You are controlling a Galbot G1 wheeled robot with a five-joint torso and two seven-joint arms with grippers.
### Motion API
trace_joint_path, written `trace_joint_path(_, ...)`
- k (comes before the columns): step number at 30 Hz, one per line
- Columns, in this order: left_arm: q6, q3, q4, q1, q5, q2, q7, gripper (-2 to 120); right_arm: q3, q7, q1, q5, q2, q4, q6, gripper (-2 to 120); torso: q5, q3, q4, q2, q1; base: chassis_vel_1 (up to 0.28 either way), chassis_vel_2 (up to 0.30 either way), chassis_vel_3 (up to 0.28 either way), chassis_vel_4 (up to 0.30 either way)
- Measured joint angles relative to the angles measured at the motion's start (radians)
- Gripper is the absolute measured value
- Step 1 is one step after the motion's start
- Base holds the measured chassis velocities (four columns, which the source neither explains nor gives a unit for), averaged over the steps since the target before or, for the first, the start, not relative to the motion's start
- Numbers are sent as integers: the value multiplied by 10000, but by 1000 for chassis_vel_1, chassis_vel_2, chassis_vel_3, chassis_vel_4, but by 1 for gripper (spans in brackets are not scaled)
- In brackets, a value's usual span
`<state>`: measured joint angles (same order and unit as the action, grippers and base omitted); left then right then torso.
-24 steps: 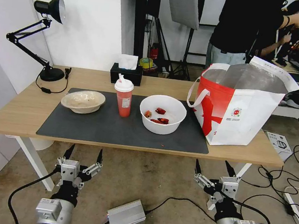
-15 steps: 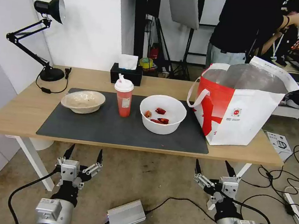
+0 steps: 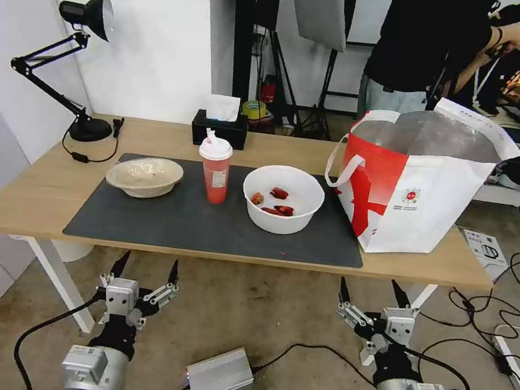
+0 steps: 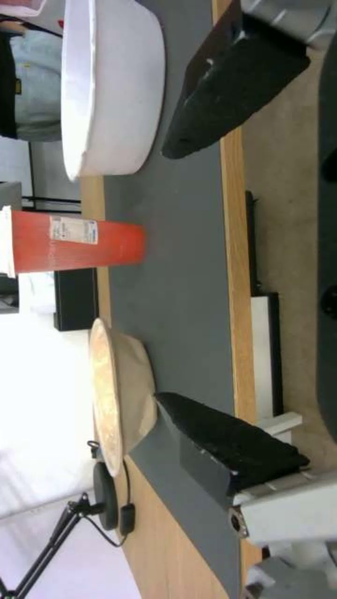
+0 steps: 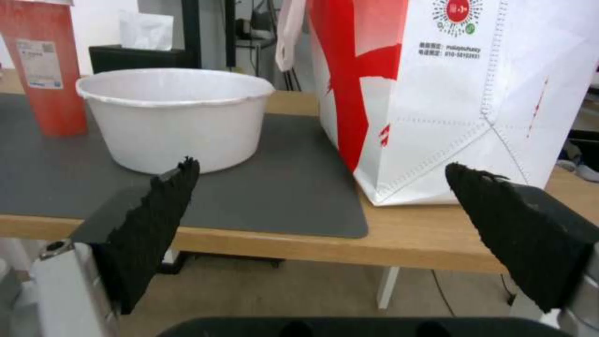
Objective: Pick up the trash from the table and place it into the takeout bag.
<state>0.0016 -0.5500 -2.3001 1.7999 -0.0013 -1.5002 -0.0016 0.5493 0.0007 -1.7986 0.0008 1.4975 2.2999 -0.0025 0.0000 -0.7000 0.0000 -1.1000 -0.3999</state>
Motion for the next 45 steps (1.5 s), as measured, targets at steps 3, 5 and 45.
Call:
trace_joint_path(3,290,13,-75,-12,-147,-33,-192,100,-63,75,123,112,-186,3,-259,100,0,0,-2,0,0,0,0,0,0)
trace_joint_path(5,556,25,-164,-23,-284,-68,-371,100,-131,153,259,233,-365,24,-509,100,0,0,-1,0,0,0,0,0,0)
trace_joint_path(45,3050,69,-1440,-336,-2442,-479,-2363,100,-1665,1546,3151,2601,-3871,460,-4835,100,0,-1,0,1,-1,0,0,0,0)
